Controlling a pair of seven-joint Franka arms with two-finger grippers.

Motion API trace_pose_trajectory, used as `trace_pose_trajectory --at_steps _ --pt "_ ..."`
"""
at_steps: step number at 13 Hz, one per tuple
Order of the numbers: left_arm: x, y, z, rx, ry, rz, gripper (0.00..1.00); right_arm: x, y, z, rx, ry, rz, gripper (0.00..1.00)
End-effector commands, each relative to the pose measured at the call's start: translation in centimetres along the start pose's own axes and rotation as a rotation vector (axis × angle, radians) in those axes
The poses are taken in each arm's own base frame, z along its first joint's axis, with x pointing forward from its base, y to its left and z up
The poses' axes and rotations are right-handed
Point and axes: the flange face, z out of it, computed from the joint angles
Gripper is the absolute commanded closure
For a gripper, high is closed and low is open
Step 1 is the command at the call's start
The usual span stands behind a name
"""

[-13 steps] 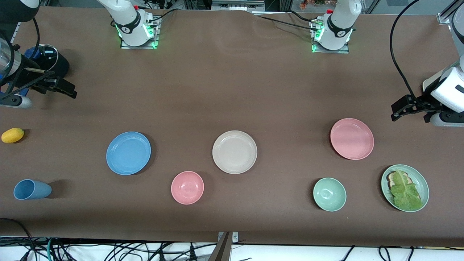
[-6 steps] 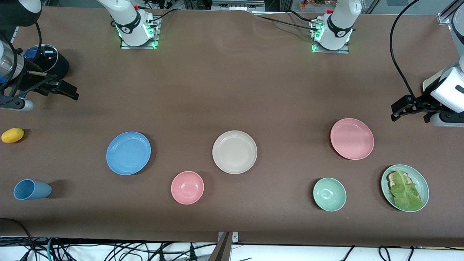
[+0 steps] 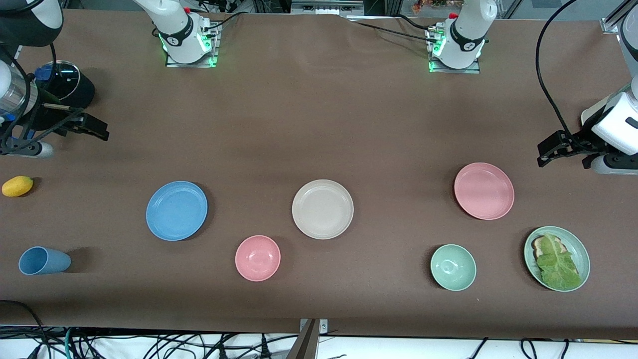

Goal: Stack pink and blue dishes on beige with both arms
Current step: 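Move the right gripper out toward the light blue plate's rim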

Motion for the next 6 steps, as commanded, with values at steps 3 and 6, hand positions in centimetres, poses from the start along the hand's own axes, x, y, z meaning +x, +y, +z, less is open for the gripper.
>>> trace_pose_trajectory --at_steps 3,6 --pt "0.5 0.3 -0.4 -0.006 0.01 0.013 0.0 0.5 0.0 0.8 -0.018 -0.006 -0.021 0.0" --pt "0.6 0.3 -0.1 -0.008 0.005 0.011 0.0 2.4 -0.3 3.8 -0.04 -0.053 -0.051 0.0"
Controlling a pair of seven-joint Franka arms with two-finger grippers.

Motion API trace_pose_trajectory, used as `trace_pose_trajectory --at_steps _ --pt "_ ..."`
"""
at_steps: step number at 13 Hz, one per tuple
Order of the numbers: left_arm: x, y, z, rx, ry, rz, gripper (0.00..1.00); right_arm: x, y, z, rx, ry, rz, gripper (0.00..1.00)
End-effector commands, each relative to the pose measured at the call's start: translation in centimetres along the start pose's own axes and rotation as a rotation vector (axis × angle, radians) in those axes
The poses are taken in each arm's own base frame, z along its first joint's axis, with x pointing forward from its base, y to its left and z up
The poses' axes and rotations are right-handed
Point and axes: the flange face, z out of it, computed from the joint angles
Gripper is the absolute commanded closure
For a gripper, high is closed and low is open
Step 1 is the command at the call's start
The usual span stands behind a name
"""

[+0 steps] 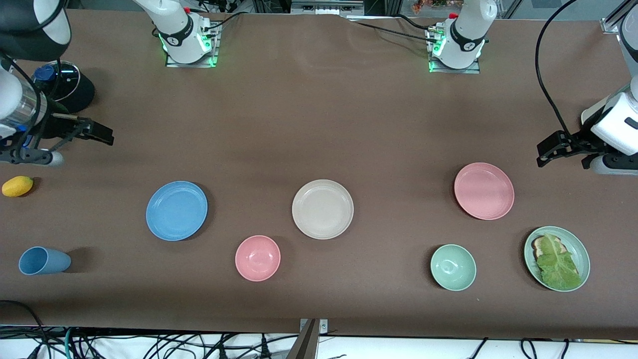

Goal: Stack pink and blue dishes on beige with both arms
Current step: 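Move the right gripper out toward the light blue plate's rim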

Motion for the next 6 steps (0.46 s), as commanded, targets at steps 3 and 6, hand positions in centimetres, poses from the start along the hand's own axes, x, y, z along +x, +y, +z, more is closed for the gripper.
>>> trace_pose_trajectory --at_steps 3,6 --pt "0.57 0.15 -0.12 -0.008 0.006 0.01 0.0 1.11 -0.11 1.08 -0.025 -0.011 -0.037 0.0" --pt "0.78 0.02 -0.3 -0.015 0.026 -0.003 0.0 1.76 0.4 1.64 -0.022 -0.008 -0.038 0.0"
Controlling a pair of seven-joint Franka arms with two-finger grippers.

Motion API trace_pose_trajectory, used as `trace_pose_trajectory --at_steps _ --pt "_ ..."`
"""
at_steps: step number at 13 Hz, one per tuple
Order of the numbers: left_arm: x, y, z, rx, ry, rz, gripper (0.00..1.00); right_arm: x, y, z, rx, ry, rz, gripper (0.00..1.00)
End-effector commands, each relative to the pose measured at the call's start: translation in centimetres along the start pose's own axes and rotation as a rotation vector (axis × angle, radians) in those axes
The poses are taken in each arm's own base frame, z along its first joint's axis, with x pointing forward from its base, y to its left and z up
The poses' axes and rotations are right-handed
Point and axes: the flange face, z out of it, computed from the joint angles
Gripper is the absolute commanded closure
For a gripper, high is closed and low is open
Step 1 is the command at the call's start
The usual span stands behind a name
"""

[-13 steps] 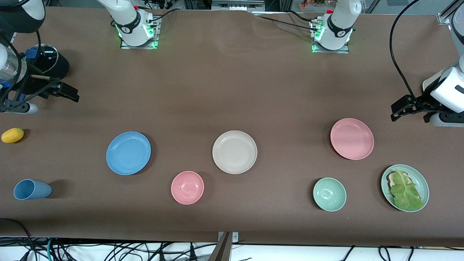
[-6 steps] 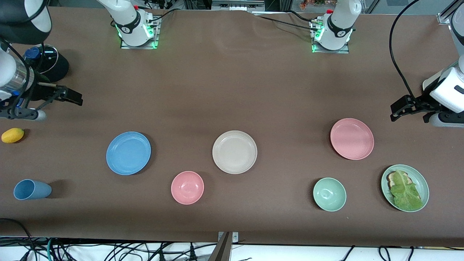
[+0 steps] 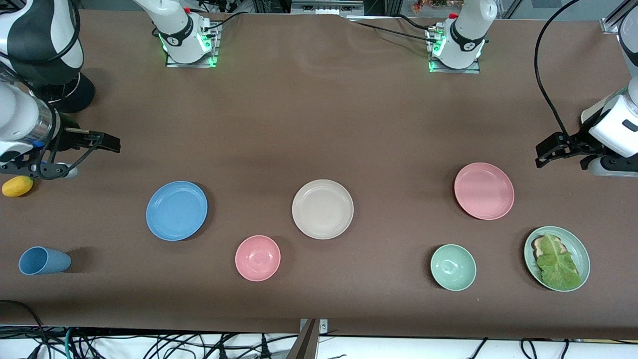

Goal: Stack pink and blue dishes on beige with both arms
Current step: 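Move the right gripper out toward the light blue plate's rim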

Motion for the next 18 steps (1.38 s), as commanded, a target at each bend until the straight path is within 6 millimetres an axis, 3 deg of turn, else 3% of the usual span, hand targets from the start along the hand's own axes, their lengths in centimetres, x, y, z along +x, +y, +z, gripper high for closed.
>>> trace_pose_trajectory --at_steps 1,3,5,8,10,12,13,15,18 --pt "0.9 -0.1 -0.7 -0.017 0.047 -0.008 0.0 1.0 0.6 -0.1 -0.006 0.03 -0.043 0.0" --pt "0.9 0.0 -0.2 -0.018 0.042 -0.008 0.0 1.9 0.6 0.6 -0.006 0.045 -0.105 0.01" --pt "0.9 -0.1 -0.4 -0.017 0.046 -0.01 0.0 3.1 2.7 1.5 0.006 0.069 -0.116 0.01" --pt "0.9 0.0 -0.3 -0.016 0.045 -0.006 0.0 4.9 4.2 4.3 0.042 0.067 -0.133 0.0" --pt "0.9 0.1 -0.4 -0.013 0.045 -0.003 0.0 6.8 4.0 7.9 0.058 0.055 -0.124 0.0" --pt "0.9 -0.3 -0.3 -0.011 0.042 0.002 0.0 9.2 3.2 13.8 0.058 0.031 -0.127 0.0" --pt "1.0 -0.3 -0.1 -0.011 0.039 0.004 0.0 9.7 3.3 15.8 0.063 0.019 -0.123 0.0" --pt "1.1 -0.3 0.4 -0.014 0.029 0.002 0.0 9.8 2.6 17.6 0.063 0.025 -0.126 0.01" --pt "1.1 -0.4 0.3 -0.013 0.031 0.001 0.0 8.4 2.4 22.7 0.067 0.049 -0.117 0.01"
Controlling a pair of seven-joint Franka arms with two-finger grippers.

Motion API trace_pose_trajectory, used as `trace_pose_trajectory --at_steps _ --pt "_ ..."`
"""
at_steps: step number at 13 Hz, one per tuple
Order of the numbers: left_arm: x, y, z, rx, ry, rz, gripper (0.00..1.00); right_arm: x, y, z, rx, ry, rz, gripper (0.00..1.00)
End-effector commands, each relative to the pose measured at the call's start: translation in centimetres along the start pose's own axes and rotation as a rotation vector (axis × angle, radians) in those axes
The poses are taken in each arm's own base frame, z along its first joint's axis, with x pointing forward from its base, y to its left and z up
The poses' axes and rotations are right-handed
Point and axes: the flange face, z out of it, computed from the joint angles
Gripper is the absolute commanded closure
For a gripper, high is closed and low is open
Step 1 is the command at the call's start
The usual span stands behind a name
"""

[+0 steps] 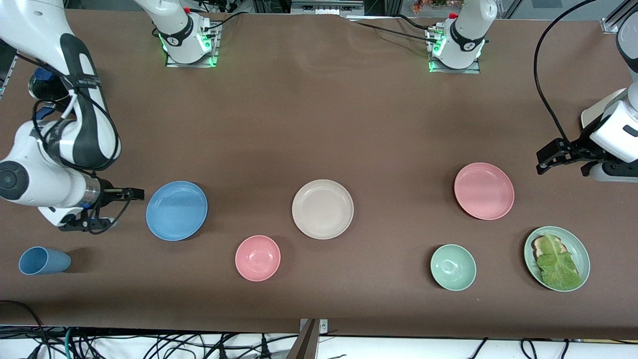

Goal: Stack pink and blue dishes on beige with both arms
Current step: 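Lower the right gripper and pinch the light blue plate's rim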

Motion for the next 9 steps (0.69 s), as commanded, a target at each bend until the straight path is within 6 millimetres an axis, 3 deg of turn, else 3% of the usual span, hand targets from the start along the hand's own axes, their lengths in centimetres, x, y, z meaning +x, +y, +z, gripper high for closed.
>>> trace_pose_trajectory --at_steps 1,9 --pt "0.3 0.0 -0.3 -0.013 0.002 0.002 0.0 -2.1 -0.3 2.9 0.013 0.053 0.005 0.02" --pt "0.4 0.0 -0.2 -0.013 0.003 0.0 0.0 0.2 -0.3 6.7 0.092 0.109 0.088 0.04"
